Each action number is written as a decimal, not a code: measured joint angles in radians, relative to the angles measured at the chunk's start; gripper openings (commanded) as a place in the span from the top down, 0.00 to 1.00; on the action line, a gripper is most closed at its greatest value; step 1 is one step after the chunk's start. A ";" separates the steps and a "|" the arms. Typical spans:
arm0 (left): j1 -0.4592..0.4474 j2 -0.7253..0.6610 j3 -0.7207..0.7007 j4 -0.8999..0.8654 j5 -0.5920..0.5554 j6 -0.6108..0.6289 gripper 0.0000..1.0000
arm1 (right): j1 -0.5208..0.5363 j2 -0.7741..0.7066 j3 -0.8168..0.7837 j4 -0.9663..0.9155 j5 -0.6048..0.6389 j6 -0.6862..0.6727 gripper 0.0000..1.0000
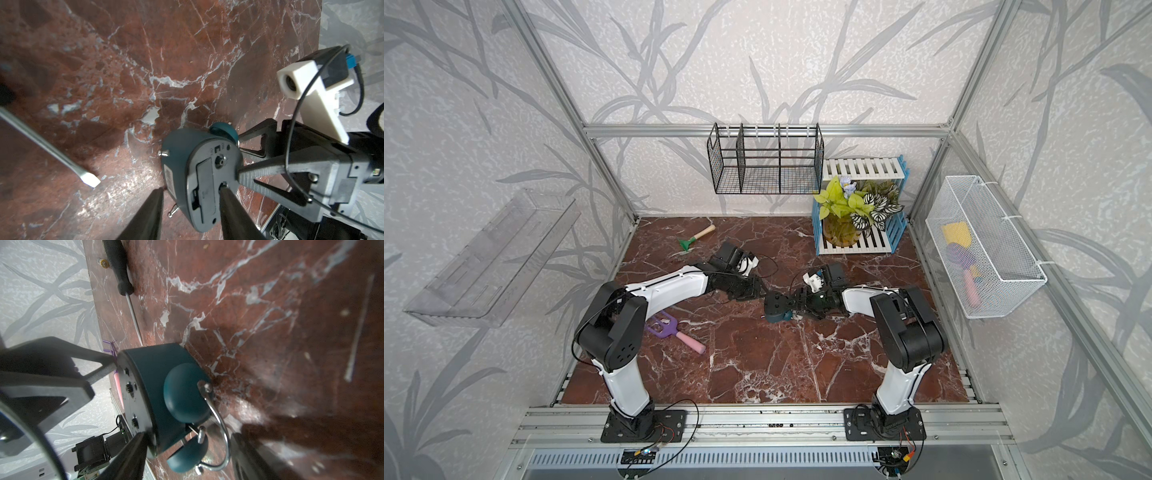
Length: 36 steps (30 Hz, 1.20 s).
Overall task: Remove the battery from the alarm
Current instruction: Install the cover on the alarm.
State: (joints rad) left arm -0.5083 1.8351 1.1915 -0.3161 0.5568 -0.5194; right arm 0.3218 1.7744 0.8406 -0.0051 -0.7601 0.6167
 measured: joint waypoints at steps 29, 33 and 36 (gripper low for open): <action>0.023 0.032 -0.118 0.209 0.149 -0.041 0.63 | -0.001 0.000 0.000 0.004 -0.007 -0.002 0.33; 0.023 0.028 -0.119 0.204 0.142 -0.064 0.44 | -0.018 -0.002 -0.032 0.062 -0.026 0.040 0.35; 0.026 -0.001 -0.119 0.209 0.121 -0.087 0.37 | -0.035 -0.005 -0.059 0.106 -0.050 0.074 0.37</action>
State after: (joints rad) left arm -0.4820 1.8339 1.0721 -0.1066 0.6777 -0.6060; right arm 0.2863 1.7699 0.7818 0.1009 -0.8097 0.6907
